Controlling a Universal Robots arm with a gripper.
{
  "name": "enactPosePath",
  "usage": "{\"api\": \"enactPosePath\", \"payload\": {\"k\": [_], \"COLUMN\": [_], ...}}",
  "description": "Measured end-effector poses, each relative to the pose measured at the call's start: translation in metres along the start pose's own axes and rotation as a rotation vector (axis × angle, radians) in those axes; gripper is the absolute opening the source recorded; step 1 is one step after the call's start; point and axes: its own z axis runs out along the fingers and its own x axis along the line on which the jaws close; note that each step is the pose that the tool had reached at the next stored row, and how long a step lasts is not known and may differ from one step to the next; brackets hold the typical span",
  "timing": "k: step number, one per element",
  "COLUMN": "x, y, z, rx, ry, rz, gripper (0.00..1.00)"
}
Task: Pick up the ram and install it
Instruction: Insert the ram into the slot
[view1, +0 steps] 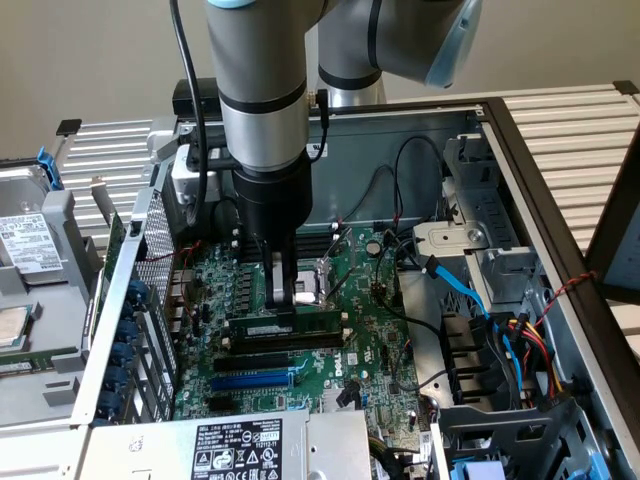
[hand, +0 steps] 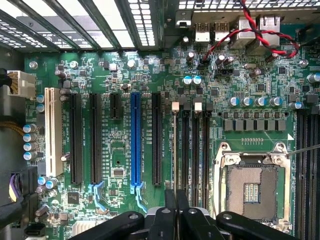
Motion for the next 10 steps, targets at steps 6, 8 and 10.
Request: {"api": "enactPosePath", "payload": {"k": [6, 8, 10], "x": [0.0000, -0.0005, -0.0015], "y": [0.0000, 0.0000, 0.0001], "z": [0.0000, 0.0004, 0.0005], "rx": [-0.0019, -0.0019, -0.0020], "ry": [0.0000, 0.0000, 0.0000], "rz": [0.000, 0.000, 0.000], "gripper": [0.12, 0.12, 0.12]}}
